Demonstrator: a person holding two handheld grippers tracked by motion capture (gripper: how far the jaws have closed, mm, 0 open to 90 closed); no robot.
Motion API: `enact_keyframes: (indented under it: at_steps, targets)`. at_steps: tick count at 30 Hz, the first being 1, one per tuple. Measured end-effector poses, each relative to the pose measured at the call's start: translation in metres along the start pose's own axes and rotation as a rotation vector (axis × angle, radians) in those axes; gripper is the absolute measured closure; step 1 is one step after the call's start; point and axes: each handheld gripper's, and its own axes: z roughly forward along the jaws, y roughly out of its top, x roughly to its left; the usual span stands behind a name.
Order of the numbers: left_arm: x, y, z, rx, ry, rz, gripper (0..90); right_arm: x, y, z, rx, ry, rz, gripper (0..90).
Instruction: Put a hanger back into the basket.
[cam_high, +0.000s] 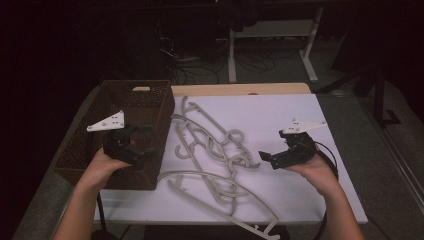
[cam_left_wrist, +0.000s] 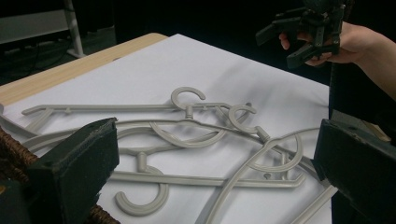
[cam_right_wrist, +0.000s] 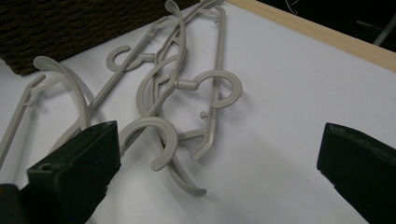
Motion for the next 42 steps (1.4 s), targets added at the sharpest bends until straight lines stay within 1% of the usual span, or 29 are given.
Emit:
enact_keyframes:
  at_steps: [11, 16, 17, 19, 23, 24, 25, 26, 27, 28, 29, 30, 32, 33, 34, 35, 36, 37, 38, 40, 41, 42]
  targets:
    - [-0.002, 0.004, 0.004, -0.002, -0.017, 0.005, 0.0, 0.0, 0.0, -0.004, -0.004, -0.008, 0.007, 0.0]
    - [-0.005, 0.009, 0.009, -0.004, -0.028, 0.006, 0.0, -0.001, -0.001, -0.004, -0.006, -0.008, 0.01, 0.0]
    - [-0.007, 0.011, 0.013, -0.001, -0.037, 0.013, 0.0, -0.002, -0.001, -0.004, -0.005, -0.006, 0.01, 0.0]
    - [-0.009, 0.013, 0.017, -0.009, -0.043, 0.015, 0.0, -0.002, -0.002, -0.003, 0.0, -0.005, 0.01, 0.0]
    - [-0.016, 0.018, 0.026, 0.007, -0.066, 0.032, 0.0, 0.0, -0.003, 0.0, 0.005, -0.004, 0.013, 0.0]
    - [-0.016, 0.018, 0.026, 0.007, -0.066, 0.032, 0.0, 0.0, -0.003, 0.0, 0.005, -0.004, 0.013, 0.0]
    - [-0.019, 0.019, 0.031, 0.012, -0.081, 0.034, 0.0, 0.001, -0.003, 0.002, 0.018, -0.01, 0.004, 0.0]
    - [-0.02, 0.02, 0.034, 0.015, -0.085, 0.036, 0.0, 0.001, -0.003, 0.003, 0.022, -0.011, 0.005, 0.0]
    - [-0.02, 0.02, 0.034, 0.015, -0.085, 0.036, 0.0, 0.002, -0.003, 0.004, 0.023, -0.008, 0.0, 0.0]
    - [-0.023, 0.021, 0.039, 0.022, -0.097, 0.033, 0.0, 0.002, -0.003, 0.004, 0.024, -0.008, -0.003, 0.0]
    - [-0.023, 0.021, 0.039, 0.022, -0.097, 0.033, 0.0, 0.002, -0.003, 0.004, 0.024, -0.008, -0.003, 0.0]
    - [-0.027, 0.023, 0.044, 0.02, -0.11, 0.035, 0.0, 0.002, -0.002, 0.004, 0.022, -0.008, -0.002, 0.0]
    - [-0.031, 0.024, 0.05, 0.02, -0.127, 0.037, 0.0, 0.002, -0.002, 0.003, 0.019, -0.007, 0.0, 0.0]
    - [-0.032, 0.025, 0.054, 0.022, -0.135, 0.035, 0.0, 0.003, -0.003, 0.002, 0.018, -0.007, 0.002, 0.0]
    - [-0.032, 0.025, 0.054, 0.022, -0.135, 0.035, 0.0, 0.003, -0.003, 0.002, 0.018, -0.008, 0.001, 0.0]
    - [-0.034, 0.025, 0.058, 0.025, -0.142, 0.031, 0.0, 0.003, -0.003, 0.002, 0.018, -0.008, 0.001, 0.0]
    - [-0.036, 0.026, 0.066, 0.03, -0.151, 0.032, 0.0, 0.003, -0.003, 0.002, 0.02, -0.005, 0.001, 0.0]
    - [-0.036, 0.026, 0.066, 0.03, -0.151, 0.032, 0.0, 0.003, -0.003, 0.001, 0.02, -0.005, 0.001, 0.0]
    - [-0.039, 0.027, 0.073, 0.036, -0.162, 0.041, 0.0, 0.003, -0.003, 0.001, 0.019, -0.004, 0.001, 0.0]
    - [-0.041, 0.028, 0.08, 0.041, -0.164, 0.053, 0.0, 0.004, -0.003, 0.001, 0.019, -0.002, 0.0, 0.0]
    - [-0.041, 0.028, 0.08, 0.041, -0.164, 0.053, 0.0, 0.004, -0.003, 0.001, 0.019, -0.002, 0.0, 0.0]
    - [-0.042, 0.027, 0.087, 0.038, -0.163, 0.054, 0.0, 0.004, -0.004, 0.001, 0.022, 0.001, 0.001, 0.0]
